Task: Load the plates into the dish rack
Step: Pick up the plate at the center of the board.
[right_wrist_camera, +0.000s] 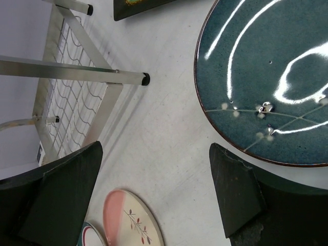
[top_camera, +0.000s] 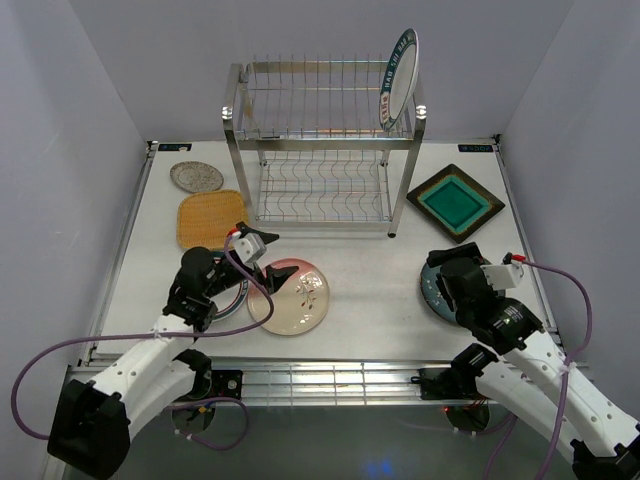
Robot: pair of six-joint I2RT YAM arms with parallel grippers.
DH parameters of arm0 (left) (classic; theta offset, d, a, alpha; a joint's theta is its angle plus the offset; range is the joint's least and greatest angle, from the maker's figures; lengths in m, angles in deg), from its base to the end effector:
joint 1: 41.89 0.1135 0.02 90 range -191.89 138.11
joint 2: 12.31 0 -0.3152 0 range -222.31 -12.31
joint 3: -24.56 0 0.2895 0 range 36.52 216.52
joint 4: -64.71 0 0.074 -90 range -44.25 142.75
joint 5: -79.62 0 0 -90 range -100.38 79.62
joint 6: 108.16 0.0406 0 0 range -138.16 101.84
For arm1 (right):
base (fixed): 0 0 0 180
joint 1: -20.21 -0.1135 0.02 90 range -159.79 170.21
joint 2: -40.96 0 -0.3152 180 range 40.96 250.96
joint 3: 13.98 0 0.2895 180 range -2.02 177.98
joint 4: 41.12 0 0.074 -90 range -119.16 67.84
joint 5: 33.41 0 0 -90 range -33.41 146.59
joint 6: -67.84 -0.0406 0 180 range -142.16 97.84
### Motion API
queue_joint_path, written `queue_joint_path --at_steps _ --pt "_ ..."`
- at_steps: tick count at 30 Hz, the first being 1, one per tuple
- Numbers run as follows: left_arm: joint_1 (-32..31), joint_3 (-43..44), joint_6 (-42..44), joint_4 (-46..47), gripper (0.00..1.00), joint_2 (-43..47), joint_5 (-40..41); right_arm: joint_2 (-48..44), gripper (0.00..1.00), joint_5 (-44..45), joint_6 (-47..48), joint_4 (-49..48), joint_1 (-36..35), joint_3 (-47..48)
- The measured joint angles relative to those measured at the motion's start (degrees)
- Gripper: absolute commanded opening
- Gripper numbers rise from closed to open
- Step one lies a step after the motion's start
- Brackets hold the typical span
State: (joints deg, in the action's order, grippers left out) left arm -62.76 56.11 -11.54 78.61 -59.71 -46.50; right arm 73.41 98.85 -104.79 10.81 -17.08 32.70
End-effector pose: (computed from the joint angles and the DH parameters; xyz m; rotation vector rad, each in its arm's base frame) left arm 0.1708 -0.0907 0.2628 0.8519 1.4046 -0.6948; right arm 0.1096 0.0491 0.2902 1.1420 1.7310 0.4718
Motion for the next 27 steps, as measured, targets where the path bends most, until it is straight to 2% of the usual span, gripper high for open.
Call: queue_joint_path --at_steps 6,14,21,27 --pt "-7.0 3.0 3.2 -0.8 0.98 -7.6 2.6 1.7 0.9 -0.5 -4.1 1.7 0.0 -1.4" --pt "-14.7 7.0 12.9 0.7 0.98 -20.5 -0.6 1.6 0.9 -0.3 -11.8 5.8 0.0 -3.1" --pt "-19.7 8.1 23.3 7.7 0.98 -29.3 -3.8 -0.2 0.9 0.2 -18.3 12.1 0.0 -3.1" --pt "-24.5 11.3 31.2 15.1 0.98 -38.9 -5.0 -7.1 0.9 -0.3 -22.4 16.0 0.0 -4.7"
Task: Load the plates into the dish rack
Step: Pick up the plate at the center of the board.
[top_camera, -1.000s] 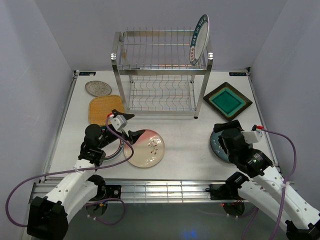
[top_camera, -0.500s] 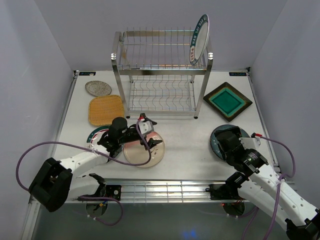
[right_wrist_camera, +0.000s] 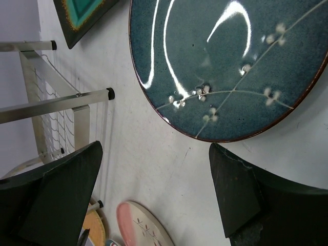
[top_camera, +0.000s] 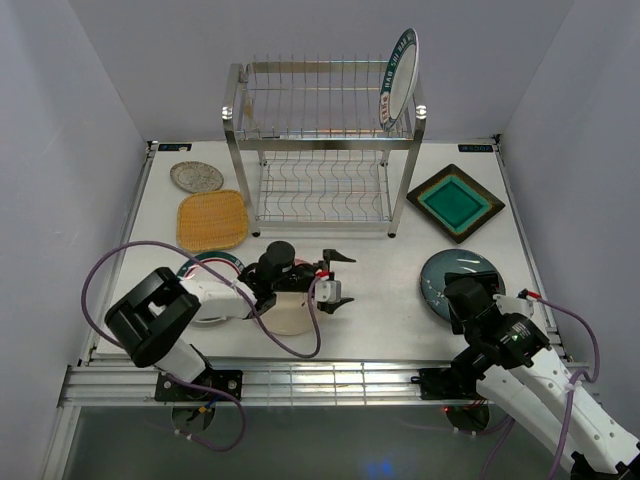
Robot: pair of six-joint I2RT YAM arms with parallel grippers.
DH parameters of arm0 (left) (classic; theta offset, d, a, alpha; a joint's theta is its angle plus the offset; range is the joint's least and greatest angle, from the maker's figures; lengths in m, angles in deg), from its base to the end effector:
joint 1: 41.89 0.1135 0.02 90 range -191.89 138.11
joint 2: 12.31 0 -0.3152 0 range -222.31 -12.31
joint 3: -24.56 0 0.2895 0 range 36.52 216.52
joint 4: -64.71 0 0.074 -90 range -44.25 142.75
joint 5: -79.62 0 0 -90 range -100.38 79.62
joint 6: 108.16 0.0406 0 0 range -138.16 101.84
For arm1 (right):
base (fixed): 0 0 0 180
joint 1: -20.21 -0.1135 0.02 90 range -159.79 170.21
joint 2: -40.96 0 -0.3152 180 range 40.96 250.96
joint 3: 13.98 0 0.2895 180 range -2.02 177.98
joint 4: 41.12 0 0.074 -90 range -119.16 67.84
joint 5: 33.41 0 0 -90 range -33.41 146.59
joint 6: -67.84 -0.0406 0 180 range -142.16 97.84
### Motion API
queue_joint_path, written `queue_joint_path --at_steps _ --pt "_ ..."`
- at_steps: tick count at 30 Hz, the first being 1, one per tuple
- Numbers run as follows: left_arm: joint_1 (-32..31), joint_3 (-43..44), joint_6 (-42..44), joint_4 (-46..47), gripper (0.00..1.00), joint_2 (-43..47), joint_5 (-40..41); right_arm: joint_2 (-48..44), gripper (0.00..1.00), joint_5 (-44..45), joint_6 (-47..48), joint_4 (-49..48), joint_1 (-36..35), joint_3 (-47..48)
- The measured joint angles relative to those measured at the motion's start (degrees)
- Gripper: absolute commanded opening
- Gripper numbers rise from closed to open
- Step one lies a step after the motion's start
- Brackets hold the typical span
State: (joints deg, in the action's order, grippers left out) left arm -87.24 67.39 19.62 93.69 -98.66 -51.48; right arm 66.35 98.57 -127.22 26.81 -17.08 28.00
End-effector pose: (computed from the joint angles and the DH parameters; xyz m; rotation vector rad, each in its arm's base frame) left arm 0.1996 -0.2401 0.2024 1.5412 0.9728 -0.7442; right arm 0.0783 0.0255 0.2500 1.4781 1.6678 0.4599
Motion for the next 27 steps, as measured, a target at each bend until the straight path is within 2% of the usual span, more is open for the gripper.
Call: queue_joint_path --at_steps 10,14,23,27 --pt "-8.7 5.2 13.7 8.8 0.98 -14.5 2.0 -2.2 0.9 0.4 -3.2 4.8 0.0 -0.2" --pt "-11.2 6.8 18.0 14.7 0.92 -20.9 4.5 -0.7 0.9 1.0 -3.7 5.3 0.0 -0.2" --pt "-13.0 13.7 26.0 29.6 0.82 -36.2 9.4 -2.3 0.9 1.5 -3.8 6.5 0.0 -0.2" --pt "-13.4 18.1 28.2 31.3 0.81 -40.4 10.0 -4.4 0.9 1.6 -3.6 7.1 0.0 -0.2"
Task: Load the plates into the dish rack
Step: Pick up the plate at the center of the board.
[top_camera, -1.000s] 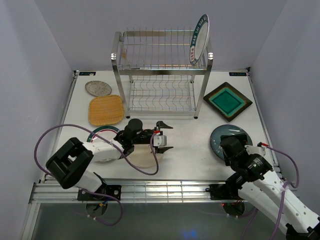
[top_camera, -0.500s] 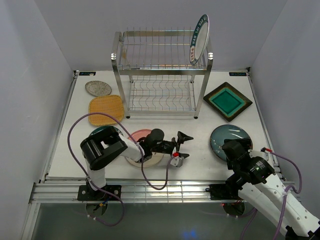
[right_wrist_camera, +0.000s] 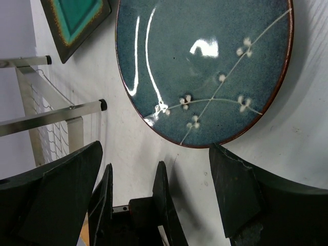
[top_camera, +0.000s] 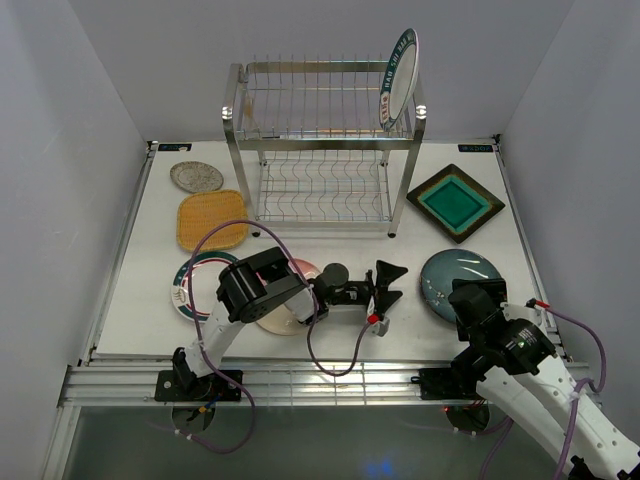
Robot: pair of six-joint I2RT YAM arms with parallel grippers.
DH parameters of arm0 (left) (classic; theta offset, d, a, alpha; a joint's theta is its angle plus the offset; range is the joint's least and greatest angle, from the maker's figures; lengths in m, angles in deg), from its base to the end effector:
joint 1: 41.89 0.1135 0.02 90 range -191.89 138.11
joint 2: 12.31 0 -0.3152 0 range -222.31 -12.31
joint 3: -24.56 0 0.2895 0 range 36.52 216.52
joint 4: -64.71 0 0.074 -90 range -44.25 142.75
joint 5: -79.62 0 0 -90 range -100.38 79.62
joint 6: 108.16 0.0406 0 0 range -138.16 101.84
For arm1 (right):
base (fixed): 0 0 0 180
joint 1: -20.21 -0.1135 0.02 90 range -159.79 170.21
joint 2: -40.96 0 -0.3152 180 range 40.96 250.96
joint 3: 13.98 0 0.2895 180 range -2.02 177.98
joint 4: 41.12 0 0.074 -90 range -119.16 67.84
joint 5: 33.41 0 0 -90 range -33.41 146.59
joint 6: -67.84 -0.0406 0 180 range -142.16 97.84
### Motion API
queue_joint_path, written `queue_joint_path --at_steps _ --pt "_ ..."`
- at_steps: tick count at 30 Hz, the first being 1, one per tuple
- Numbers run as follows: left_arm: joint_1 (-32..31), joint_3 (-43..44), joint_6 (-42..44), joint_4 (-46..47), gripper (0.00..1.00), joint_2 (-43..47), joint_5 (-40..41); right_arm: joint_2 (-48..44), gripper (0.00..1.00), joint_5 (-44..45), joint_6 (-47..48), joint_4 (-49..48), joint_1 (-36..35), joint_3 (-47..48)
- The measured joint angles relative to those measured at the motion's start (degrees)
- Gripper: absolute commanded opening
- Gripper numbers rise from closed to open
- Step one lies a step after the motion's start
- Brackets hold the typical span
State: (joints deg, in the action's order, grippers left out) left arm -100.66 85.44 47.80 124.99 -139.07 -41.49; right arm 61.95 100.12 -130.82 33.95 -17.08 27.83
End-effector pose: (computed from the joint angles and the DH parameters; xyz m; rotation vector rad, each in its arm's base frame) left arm 0.2077 -0.3830 0.0912 1.6208 0.3882 -0.3571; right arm 0.0621 0.0121 0.2454 1.5234 1.6324 0.4240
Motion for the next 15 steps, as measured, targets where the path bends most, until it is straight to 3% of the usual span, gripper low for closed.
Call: queue_joint_path --at_steps 8,15 --pt "-1.2 9.0 3.6 -1.9 0.81 -5.0 -0.2 -0.3 0.9 0.0 0.4 0.0 0.0 0.0" --pt "-2.2 11.9 10.4 -4.2 0.77 -7.0 -1.5 -1.8 0.9 0.1 1.3 0.0 0.0 0.0"
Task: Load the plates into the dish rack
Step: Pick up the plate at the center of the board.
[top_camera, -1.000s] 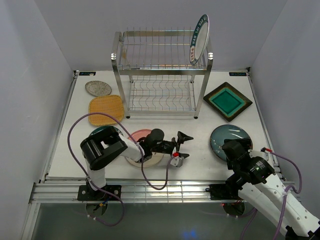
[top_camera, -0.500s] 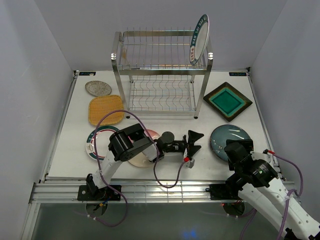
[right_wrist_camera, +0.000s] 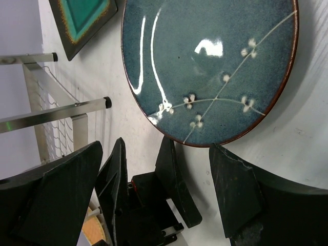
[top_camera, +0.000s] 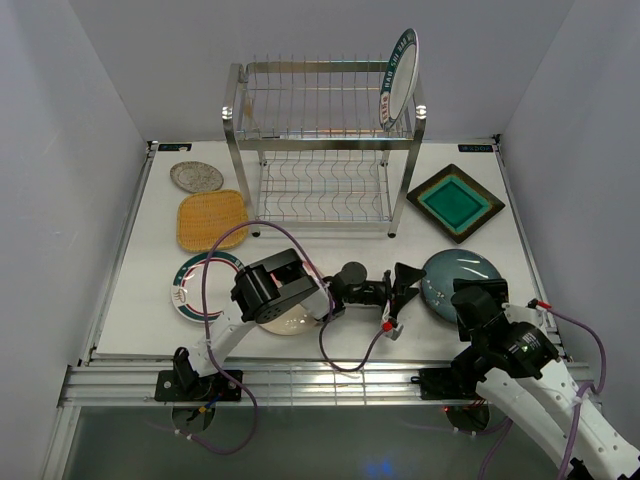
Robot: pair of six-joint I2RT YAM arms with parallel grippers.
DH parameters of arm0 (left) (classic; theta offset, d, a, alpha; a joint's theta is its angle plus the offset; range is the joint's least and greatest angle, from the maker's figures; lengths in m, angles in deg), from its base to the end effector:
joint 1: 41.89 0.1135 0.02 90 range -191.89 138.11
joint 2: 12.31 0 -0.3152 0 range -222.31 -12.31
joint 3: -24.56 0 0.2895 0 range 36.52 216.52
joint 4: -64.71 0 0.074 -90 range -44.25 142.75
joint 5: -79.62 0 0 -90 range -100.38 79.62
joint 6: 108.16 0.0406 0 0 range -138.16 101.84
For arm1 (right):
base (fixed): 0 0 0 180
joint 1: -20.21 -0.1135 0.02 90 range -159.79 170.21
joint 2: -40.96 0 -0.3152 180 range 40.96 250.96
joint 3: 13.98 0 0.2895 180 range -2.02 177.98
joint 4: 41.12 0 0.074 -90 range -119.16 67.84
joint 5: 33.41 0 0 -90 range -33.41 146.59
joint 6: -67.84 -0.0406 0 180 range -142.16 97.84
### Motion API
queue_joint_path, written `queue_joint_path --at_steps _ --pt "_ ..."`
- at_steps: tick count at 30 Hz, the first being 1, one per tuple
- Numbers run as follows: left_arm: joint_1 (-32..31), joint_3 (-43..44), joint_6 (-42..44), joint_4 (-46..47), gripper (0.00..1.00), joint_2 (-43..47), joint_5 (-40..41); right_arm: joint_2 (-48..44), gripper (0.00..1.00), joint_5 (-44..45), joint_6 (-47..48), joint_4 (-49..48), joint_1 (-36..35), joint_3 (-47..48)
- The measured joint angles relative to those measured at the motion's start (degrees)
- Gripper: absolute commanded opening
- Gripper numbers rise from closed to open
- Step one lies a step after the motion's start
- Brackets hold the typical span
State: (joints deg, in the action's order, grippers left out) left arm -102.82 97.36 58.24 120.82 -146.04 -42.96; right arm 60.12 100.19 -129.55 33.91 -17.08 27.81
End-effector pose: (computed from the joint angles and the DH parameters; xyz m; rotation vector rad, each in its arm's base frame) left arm 0.2172 -0.4357 0.0791 1.6383 0.1808 -0.2640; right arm 0.0588 0.0096 0.2464 1.5068 1.6270 0.4461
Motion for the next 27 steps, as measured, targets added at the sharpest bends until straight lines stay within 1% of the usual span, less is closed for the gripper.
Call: queue_joint_path --at_steps 6,9,12,13,16,17,20,24,27 --pt "-0.6 0.9 8.9 -1.6 0.75 -0.8 -1.1 -2.3 0.9 0.1 1.5 -0.4 0.0 -0.8" --pt "-1.0 1.7 12.1 -3.4 0.72 -1.0 -1.1 -2.3 0.9 0.2 1.9 -0.6 0.0 -0.8" --pt "-1.3 2.7 14.7 -5.5 0.68 -1.4 -1.1 -2.4 0.9 0.2 2.3 -0.6 0.0 -0.8" --pt "-1.4 3.1 15.5 -5.9 0.65 -1.7 -1.0 -2.4 0.9 0.2 2.5 -0.6 0.0 -0.8" --pt "-1.6 4.3 17.5 -7.8 0.62 -2.3 -0.9 -3.1 0.9 0.2 2.8 -0.6 0.0 -0.9" --pt "-1.6 4.7 18.2 -8.5 0.56 -2.4 -0.8 -3.3 0.9 0.2 2.9 -0.6 0.0 -0.9" --pt "-1.8 5.7 19.7 -10.8 0.49 -3.0 -0.3 -3.9 0.9 0.2 3.0 -0.6 0.0 -1.1" --pt "-2.3 7.1 21.9 -13.1 0.49 -3.4 0.2 -4.0 0.9 0.2 3.5 -0.7 0.0 -1.6" --pt "-2.5 8.2 22.4 -14.5 0.52 -3.6 0.4 -4.2 0.91 0.2 3.9 -1.1 0.0 -1.6"
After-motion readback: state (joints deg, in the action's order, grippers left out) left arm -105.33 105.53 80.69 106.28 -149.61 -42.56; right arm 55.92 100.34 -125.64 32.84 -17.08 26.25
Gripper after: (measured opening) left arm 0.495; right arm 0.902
